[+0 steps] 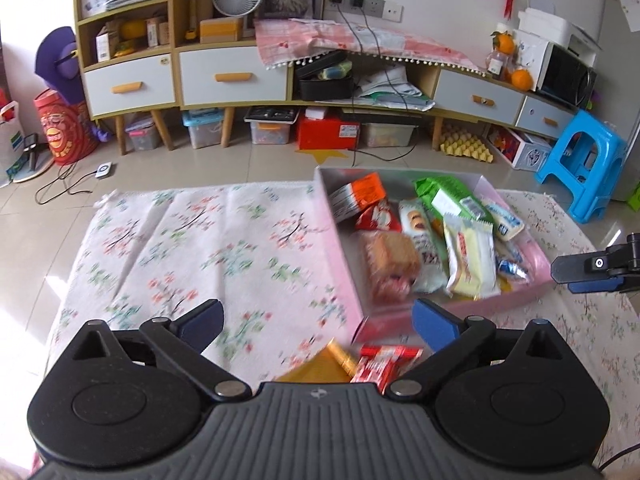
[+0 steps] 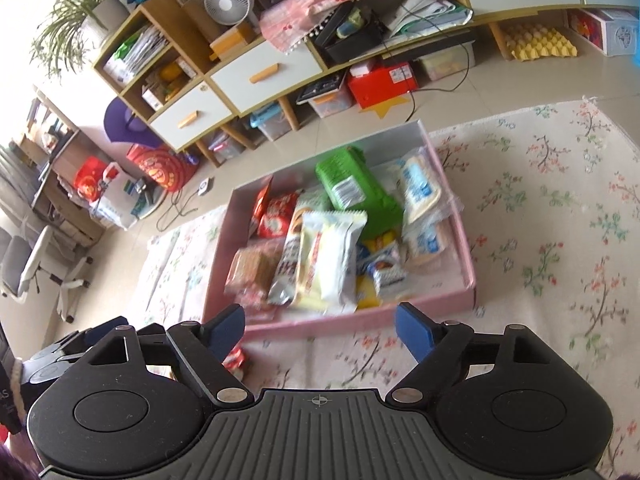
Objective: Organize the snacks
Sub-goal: 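Move both open tools toward the gold bar and red candy pack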
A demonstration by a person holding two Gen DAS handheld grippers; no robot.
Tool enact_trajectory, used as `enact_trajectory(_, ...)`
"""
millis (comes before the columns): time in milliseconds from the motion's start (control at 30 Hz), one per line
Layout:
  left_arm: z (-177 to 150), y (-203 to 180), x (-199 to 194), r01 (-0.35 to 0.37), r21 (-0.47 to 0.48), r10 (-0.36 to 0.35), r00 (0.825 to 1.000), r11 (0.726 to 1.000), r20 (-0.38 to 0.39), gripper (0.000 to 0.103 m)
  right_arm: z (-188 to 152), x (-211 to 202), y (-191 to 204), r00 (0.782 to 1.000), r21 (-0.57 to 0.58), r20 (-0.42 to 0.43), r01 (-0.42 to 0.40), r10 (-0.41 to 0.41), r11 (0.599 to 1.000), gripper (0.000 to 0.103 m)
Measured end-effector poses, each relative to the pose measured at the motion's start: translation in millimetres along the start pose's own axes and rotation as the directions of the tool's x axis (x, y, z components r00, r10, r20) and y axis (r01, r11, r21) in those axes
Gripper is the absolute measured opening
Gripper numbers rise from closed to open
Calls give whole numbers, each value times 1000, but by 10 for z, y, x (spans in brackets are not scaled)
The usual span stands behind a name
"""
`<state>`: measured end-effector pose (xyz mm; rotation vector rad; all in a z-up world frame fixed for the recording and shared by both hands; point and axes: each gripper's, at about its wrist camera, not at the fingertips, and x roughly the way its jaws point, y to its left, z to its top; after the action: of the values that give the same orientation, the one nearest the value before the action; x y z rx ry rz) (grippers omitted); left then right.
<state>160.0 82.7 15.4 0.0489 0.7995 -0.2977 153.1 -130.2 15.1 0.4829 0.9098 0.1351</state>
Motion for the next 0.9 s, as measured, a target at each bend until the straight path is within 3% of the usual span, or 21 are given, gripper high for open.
enact_trajectory(333, -473, 292, -20, 31, -91, -28, 999, 995, 34, 102, -370, 125, 293, 999, -91, 51, -2, 7, 996, 93)
enact_trajectory(600, -768, 493, 70, 9, 9, -9, 1000, 1000, 29, 102, -686, 362, 474, 996, -232, 88, 1, 20, 973, 94)
enact_trajectory(900, -850, 549, 165, 22, 84, -25, 999, 996, 42, 100, -787, 730, 621, 998, -211, 52, -32, 44, 977, 94)
